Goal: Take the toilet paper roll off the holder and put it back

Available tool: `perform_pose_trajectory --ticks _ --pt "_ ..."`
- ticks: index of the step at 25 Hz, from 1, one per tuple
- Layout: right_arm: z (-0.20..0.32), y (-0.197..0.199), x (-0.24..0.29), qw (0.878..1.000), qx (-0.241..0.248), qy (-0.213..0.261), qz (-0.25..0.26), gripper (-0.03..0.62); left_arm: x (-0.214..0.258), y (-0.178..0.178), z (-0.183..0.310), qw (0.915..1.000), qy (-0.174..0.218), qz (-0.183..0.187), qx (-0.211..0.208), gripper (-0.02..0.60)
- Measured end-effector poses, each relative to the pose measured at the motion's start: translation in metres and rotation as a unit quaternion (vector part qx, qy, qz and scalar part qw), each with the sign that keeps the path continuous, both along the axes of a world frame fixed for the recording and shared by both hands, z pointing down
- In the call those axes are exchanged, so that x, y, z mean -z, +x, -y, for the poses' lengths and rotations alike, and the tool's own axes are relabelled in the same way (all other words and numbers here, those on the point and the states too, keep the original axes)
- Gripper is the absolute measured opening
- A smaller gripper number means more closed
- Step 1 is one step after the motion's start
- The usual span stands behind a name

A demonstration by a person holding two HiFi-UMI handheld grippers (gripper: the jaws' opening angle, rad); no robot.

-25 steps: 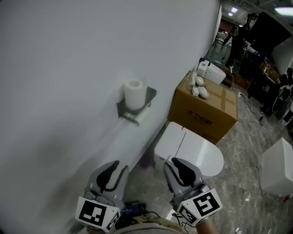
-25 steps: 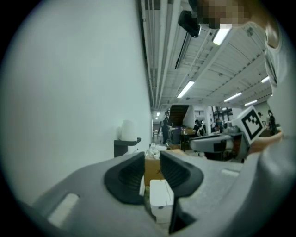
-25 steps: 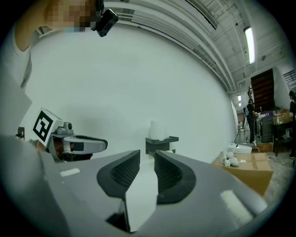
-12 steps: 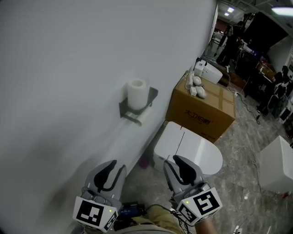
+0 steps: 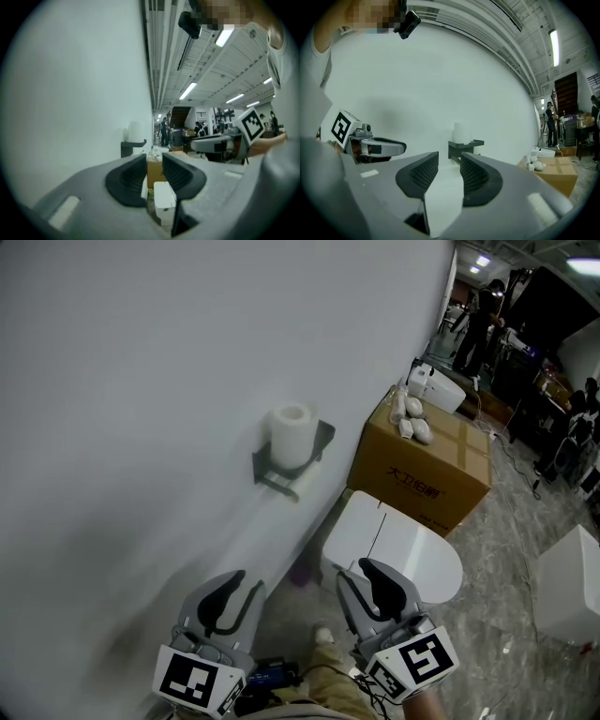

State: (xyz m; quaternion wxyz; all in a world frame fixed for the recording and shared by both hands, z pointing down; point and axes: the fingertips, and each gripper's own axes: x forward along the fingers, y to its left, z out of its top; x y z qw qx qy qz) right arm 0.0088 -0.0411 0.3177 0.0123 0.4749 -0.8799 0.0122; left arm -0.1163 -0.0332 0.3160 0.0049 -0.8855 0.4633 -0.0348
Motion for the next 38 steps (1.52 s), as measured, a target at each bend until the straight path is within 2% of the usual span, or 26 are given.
perform_pose_trajectory --ticks 8,21,27,38 --pt "0.04 0.016 -0.001 1.0 0.019 0.005 0.004 0.163 -0.002 0.013 0.033 0.9999 0.001 0.001 0.015 0.101" --pt "0.116 0.023 0.018 0.997 0.079 0.019 0.004 0.2 0.005 0.028 0.094 0.9986 0.005 -0.002 0.053 0.107" --pt "0.148 0.013 0.028 0.993 0.117 0.022 0.001 0.218 0.007 0.025 0.114 0.9967 0.003 -0.002 0.081 0.107" --pt "0.187 -0.021 0.05 0.976 0.213 0.035 -0.008 0.249 0.014 0.022 0.129 0.9909 0.004 -0.003 0.134 0.107"
